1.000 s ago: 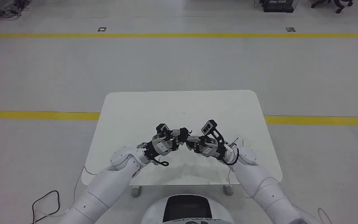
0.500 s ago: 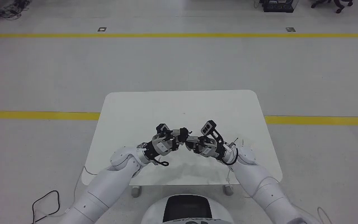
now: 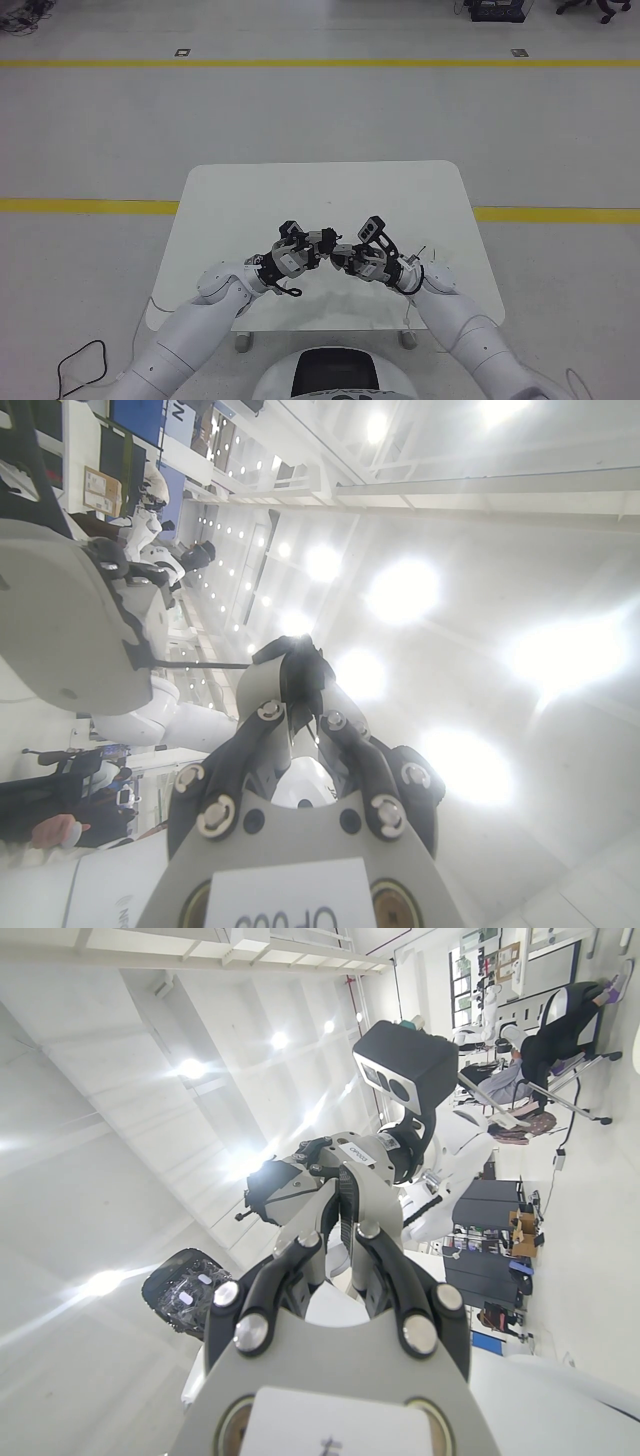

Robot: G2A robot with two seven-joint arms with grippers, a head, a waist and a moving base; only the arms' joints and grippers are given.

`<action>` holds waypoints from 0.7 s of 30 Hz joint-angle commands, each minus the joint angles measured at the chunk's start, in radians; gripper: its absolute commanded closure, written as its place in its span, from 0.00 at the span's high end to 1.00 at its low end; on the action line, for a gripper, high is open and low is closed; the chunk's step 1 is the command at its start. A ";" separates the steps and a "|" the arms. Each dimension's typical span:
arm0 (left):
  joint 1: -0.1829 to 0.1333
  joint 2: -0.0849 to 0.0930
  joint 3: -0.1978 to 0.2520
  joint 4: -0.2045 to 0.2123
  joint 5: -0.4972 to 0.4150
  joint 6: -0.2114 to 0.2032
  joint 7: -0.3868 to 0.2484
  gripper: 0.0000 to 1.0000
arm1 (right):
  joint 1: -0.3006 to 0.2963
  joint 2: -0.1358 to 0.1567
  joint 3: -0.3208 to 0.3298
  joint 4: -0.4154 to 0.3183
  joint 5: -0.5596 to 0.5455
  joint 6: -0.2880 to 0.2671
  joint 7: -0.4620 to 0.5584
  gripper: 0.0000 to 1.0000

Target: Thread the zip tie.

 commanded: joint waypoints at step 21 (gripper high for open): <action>0.000 0.000 0.000 0.000 0.000 0.000 0.000 0.00 | 0.010 -0.003 -0.006 0.018 -0.004 0.008 0.000 0.00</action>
